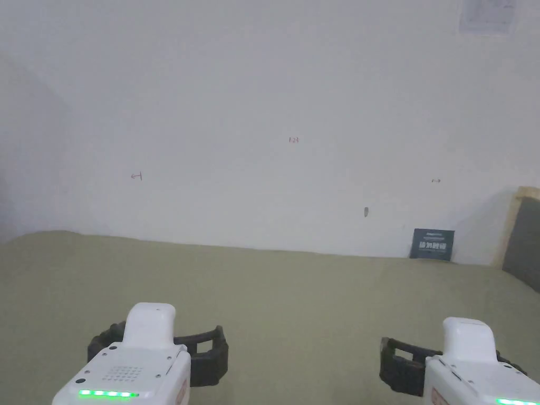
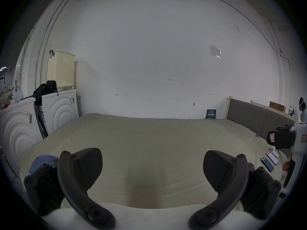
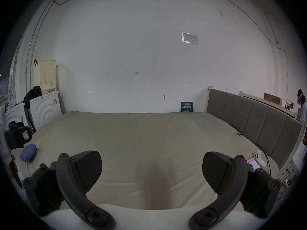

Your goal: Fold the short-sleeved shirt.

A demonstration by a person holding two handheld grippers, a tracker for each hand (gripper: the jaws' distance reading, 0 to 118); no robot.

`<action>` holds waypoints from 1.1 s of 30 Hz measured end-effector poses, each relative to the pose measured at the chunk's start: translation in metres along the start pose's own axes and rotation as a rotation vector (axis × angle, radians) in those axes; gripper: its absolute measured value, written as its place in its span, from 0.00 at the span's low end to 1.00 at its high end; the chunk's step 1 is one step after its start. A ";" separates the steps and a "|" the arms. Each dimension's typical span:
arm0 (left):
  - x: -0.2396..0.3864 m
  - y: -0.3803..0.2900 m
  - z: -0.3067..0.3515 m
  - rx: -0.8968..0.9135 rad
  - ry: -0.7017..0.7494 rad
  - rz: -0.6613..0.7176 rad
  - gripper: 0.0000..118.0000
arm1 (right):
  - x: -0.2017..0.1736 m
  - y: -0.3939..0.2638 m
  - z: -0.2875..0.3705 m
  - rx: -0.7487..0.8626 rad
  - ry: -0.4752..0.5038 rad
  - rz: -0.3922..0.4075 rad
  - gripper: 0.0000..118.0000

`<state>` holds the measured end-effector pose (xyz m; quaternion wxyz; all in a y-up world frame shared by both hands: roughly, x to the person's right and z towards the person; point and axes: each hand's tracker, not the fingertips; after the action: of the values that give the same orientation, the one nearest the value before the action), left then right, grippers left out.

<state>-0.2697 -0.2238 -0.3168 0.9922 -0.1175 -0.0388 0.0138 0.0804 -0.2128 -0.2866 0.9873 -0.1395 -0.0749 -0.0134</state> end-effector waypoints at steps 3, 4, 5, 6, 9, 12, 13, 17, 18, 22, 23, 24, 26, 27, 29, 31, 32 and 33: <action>-0.003 0.001 0.000 -0.001 0.002 0.008 1.00 | 0.004 0.003 0.000 -0.007 0.017 -0.015 1.00; -0.004 0.000 0.000 -0.003 0.006 0.007 1.00 | 0.005 0.004 0.000 -0.006 0.020 -0.017 1.00; -0.004 0.000 0.000 -0.002 0.011 0.005 1.00 | 0.005 0.004 0.000 -0.005 0.020 -0.017 1.00; -0.005 0.000 0.001 0.002 0.017 0.005 1.00 | 0.005 0.004 0.000 -0.006 0.019 -0.016 1.00; -0.008 0.001 0.002 0.003 0.022 0.013 1.00 | 0.005 0.005 0.001 -0.004 0.034 -0.018 1.00; -0.009 0.002 0.003 0.004 0.025 0.021 1.00 | 0.004 0.007 -0.003 -0.051 0.061 -0.016 1.00; -0.009 0.003 0.003 0.004 0.026 0.019 1.00 | 0.004 0.007 -0.003 -0.057 0.075 -0.021 1.00; -0.009 0.006 0.004 0.010 0.022 0.015 1.00 | 0.002 0.007 -0.004 -0.050 0.062 -0.030 1.00; -0.009 0.007 0.004 0.010 0.022 0.014 1.00 | 0.004 0.006 -0.003 -0.037 0.061 -0.051 1.00; -0.009 0.008 0.005 0.017 0.015 0.017 1.00 | 0.011 0.004 -0.002 -0.055 0.111 -0.133 1.00; -0.009 0.009 0.005 0.017 0.014 0.018 1.00 | 0.012 0.004 -0.002 -0.061 0.112 -0.141 1.00; -0.009 0.009 0.005 0.018 0.013 0.017 1.00 | 0.014 0.003 -0.003 -0.062 0.118 -0.143 1.00; -0.008 0.009 0.005 0.019 0.016 0.017 1.00 | 0.019 0.000 -0.003 -0.047 0.135 -0.159 1.00; -0.008 0.009 0.005 0.020 0.016 0.016 1.00 | 0.020 -0.002 -0.003 -0.034 0.126 -0.156 1.00; -0.008 0.008 0.005 0.023 0.015 0.014 1.00 | 0.019 -0.004 -0.002 0.009 0.067 -0.108 1.00; -0.008 0.008 0.004 0.019 0.018 0.006 1.00 | 0.015 -0.005 -0.002 0.028 0.035 -0.045 1.00; -0.008 0.008 0.004 0.021 0.021 0.005 1.00 | 0.014 -0.005 -0.002 0.028 0.045 -0.039 1.00; -0.008 0.008 0.004 0.022 0.022 0.004 1.00 | 0.014 -0.005 -0.002 0.030 0.050 -0.039 1.00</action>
<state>-0.2782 -0.2154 -0.3154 0.9938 -0.1068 -0.0278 0.0152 0.0939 -0.2181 -0.2846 0.9904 -0.1230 -0.0533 -0.0350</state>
